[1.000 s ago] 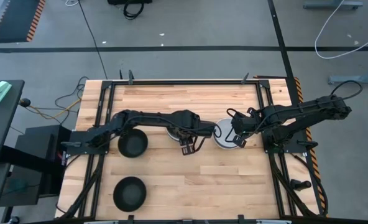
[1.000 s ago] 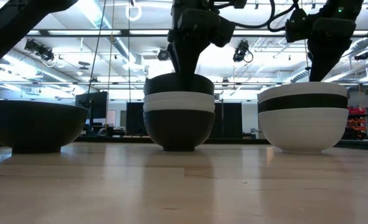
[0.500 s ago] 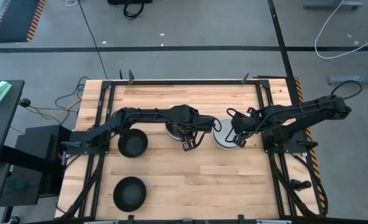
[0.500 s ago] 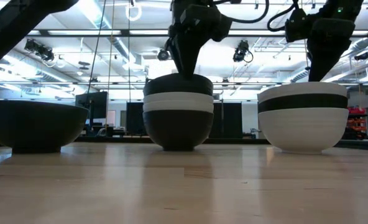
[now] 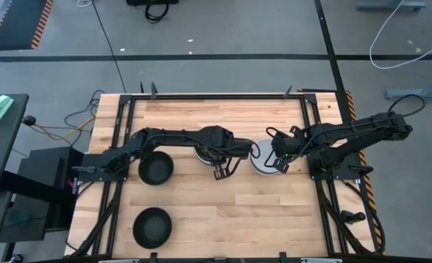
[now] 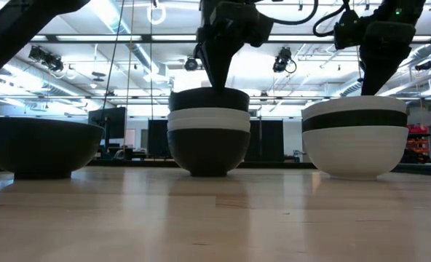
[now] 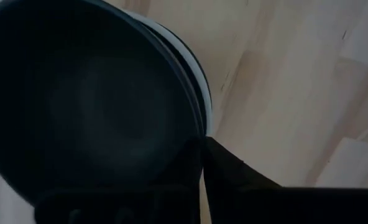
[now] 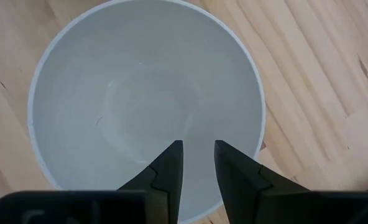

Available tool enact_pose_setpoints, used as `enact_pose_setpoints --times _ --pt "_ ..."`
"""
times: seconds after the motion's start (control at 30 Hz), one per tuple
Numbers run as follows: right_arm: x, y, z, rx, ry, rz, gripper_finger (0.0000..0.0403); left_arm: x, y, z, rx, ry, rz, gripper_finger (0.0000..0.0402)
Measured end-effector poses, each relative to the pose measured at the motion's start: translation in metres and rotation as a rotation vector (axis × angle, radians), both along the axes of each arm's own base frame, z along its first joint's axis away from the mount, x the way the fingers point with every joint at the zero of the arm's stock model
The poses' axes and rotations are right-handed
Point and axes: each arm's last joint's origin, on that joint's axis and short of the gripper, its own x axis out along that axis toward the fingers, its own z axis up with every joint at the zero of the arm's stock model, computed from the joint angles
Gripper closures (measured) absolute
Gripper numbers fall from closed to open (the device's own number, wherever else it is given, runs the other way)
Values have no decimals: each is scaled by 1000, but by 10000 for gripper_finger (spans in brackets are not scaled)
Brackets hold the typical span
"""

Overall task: Nest bowls inside each other
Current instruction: Stack the black bowl on top of the left white stacked bowls

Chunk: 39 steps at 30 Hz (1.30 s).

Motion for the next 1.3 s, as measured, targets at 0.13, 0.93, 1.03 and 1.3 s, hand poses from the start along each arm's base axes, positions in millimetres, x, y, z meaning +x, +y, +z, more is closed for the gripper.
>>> enact_pose_setpoints --times 0.13,0.93,1.03,1.3 --pt "0 0 0 -5 0 0 303 1 -1 0 1 -11 -2 374" --pt "0 0 0 -9 0 1 303 3 -1 -13 -59 23 -3 366" --pt "0 0 0 -10 -1 1 303 3 0 -13 -60 15 -1 365" --pt "0 0 0 -8 -1 -4 303 5 0 -5 -62 -25 5 337"
